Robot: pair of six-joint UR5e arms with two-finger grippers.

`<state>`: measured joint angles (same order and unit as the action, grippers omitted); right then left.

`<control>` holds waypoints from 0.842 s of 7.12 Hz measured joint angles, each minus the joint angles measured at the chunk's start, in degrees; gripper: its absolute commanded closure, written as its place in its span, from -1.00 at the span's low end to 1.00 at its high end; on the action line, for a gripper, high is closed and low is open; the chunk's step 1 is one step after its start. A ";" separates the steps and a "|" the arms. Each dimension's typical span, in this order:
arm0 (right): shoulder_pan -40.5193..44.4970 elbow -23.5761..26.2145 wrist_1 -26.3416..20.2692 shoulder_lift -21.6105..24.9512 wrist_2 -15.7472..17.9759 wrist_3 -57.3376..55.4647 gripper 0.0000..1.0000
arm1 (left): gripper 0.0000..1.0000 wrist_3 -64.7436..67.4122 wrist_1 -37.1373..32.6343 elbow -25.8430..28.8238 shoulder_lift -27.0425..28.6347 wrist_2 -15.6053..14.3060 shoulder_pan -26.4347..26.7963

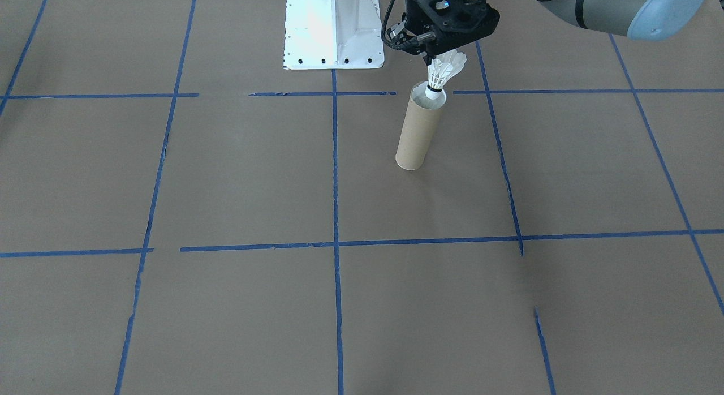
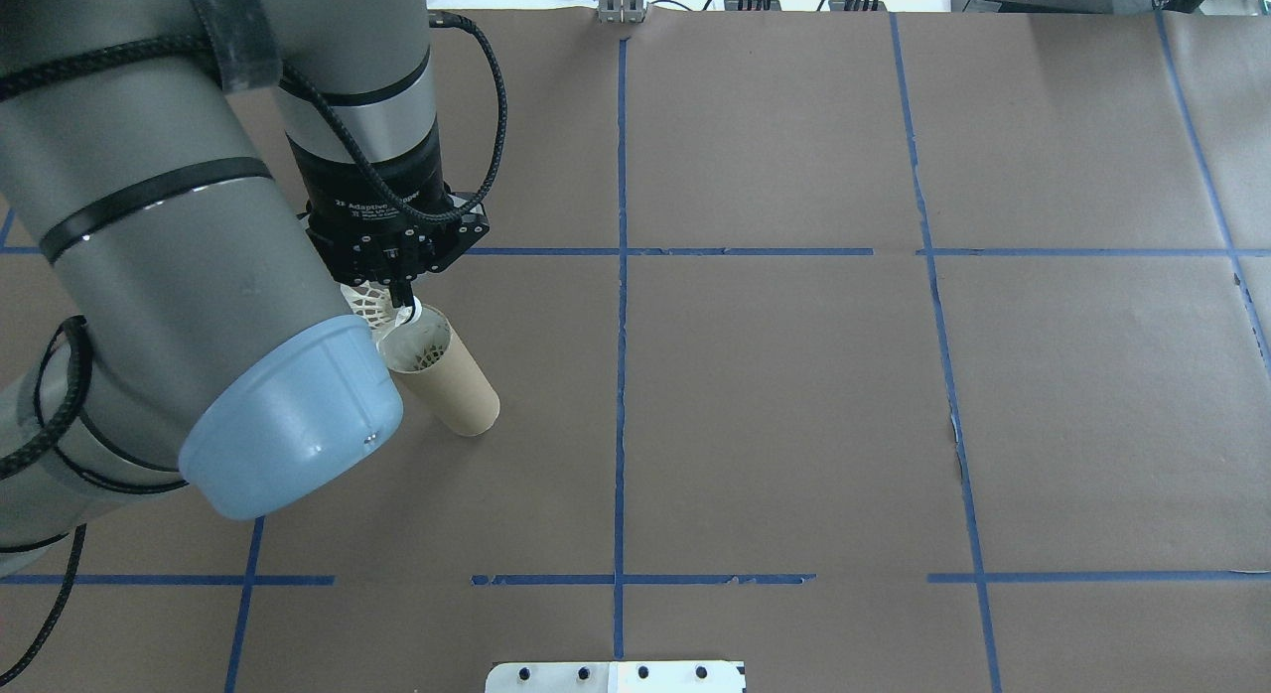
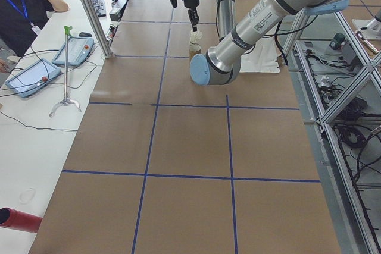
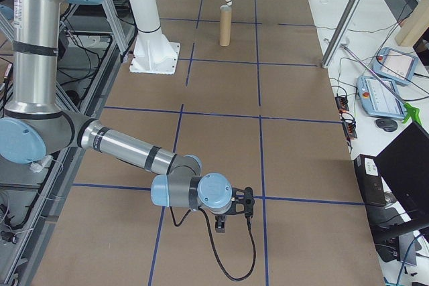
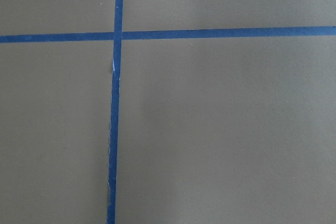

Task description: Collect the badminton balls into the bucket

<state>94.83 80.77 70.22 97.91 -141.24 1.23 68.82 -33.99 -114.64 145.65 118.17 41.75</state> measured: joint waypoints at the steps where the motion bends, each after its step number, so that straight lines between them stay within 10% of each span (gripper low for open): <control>1: 0.00 0.00 0.00 0.00 0.00 0.00 -1.00 | 1.00 -0.02 0.02 0.17 -0.25 -0.03 -0.35; 2: 0.00 0.00 0.00 0.00 0.00 0.00 -1.00 | 1.00 -0.06 0.00 0.42 -0.57 -0.04 -0.59; 3: 0.00 0.00 0.00 0.00 0.00 0.00 -1.00 | 0.47 -0.08 -0.01 0.87 -0.72 -0.05 -0.87; 4: 0.00 0.00 0.00 0.00 0.00 0.00 -1.00 | -0.99 -0.08 -0.02 1.35 -0.80 -0.05 -1.20; 6: 0.00 0.00 0.00 0.00 0.00 0.00 -1.00 | -1.00 -0.39 -0.16 1.50 -0.91 -0.07 -1.35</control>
<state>94.83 80.77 70.22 97.91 -141.24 1.23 68.43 -34.16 -113.14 144.74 118.10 40.39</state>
